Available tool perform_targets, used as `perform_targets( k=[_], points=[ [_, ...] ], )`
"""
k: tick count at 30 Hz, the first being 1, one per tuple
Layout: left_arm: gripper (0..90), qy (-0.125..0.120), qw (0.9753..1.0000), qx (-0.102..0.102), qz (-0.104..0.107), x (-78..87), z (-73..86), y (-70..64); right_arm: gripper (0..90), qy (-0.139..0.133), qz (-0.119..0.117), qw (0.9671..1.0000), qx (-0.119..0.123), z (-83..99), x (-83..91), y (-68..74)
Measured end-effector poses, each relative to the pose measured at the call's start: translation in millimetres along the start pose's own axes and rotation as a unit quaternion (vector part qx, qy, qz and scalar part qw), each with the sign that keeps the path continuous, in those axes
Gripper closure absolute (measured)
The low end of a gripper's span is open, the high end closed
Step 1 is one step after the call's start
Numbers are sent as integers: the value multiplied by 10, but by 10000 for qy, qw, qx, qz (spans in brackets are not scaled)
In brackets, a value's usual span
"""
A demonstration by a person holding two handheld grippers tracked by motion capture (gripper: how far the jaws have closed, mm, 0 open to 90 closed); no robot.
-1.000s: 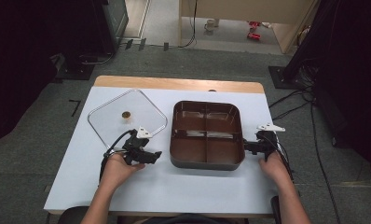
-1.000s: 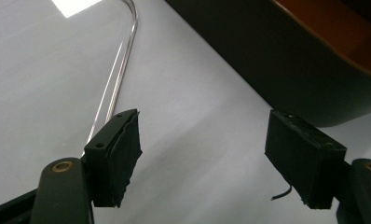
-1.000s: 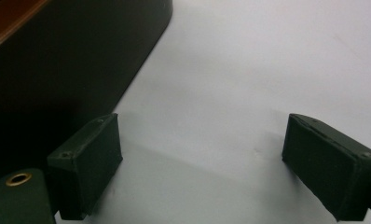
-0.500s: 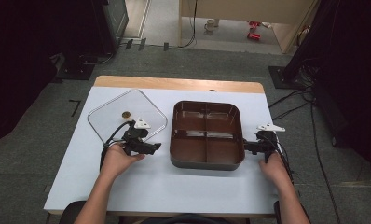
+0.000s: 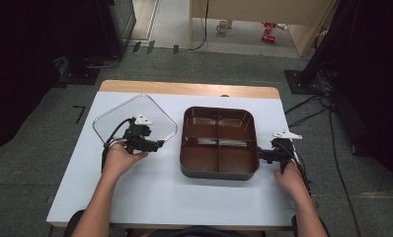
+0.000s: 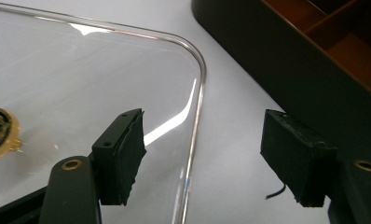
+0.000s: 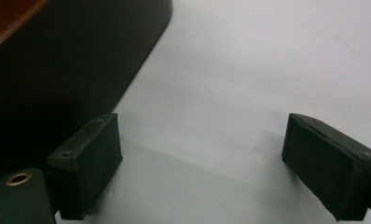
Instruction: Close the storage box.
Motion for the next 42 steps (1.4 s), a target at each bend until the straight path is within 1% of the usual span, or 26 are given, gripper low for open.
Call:
perform_targets(
  k=[4,9,12,16,18,21,23,25,28,30,34,35,36,40,42],
  points=[
    [325,-85,9999,35,-78,24,-31,74,111,1,0,10000,0,0,0,0],
    [343,-163,9997,181,-89,19,-58,178,111,0,1,10000,1,0,0,0],
    [344,-136,9996,186,-144,18,-86,237,112,-1,1,10000,1,0,0,0],
    [372,-203,9993,251,-175,30,-123,335,111,1,0,10000,0,0,0,0],
    [391,-134,9992,291,-250,21,-137,377,111,1,0,10000,-1,0,0,0],
    [392,-118,9990,334,-271,7,-150,431,111,-1,0,10000,2,0,0,0],
    [386,-131,9990,321,-287,-1,-162,462,111,0,1,10000,3,0,0,0],
    [381,-223,9988,337,-291,-2,-171,489,111,-4,-1,10000,-6,0,-1,1],
    [380,-221,9987,327,-322,-3,-182,546,111,-7,-1,10000,0,0,-1,0],
    [382,-249,9983,375,-359,-7,-188,592,111,-7,-1,10000,-1,0,-1,0],
    [369,-293,9976,442,-449,-17,-188,688,111,-7,-1,10000,0,0,-1,0],
    [362,-301,9978,429,-402,-18,-181,710,111,-6,-2,10000,0,0,-1,0],
    [349,-326,9977,427,-413,-21,-175,725,112,-6,-1,10000,-1,0,-1,0],
    [364,-325,9966,542,-530,-25,-135,811,111,-6,-1,10000,0,0,-1,0],
    [369,-314,9962,548,-607,-20,-114,842,111,-6,-1,10000,-2,0,-1,0]
  ],
)
Point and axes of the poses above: each handheld gripper's, and its own axes: x roughly backward along the jaws, z roughly out of its underside, y roughly to its left, the point moved 1 cm from there along -x, roughly forward along the jaws
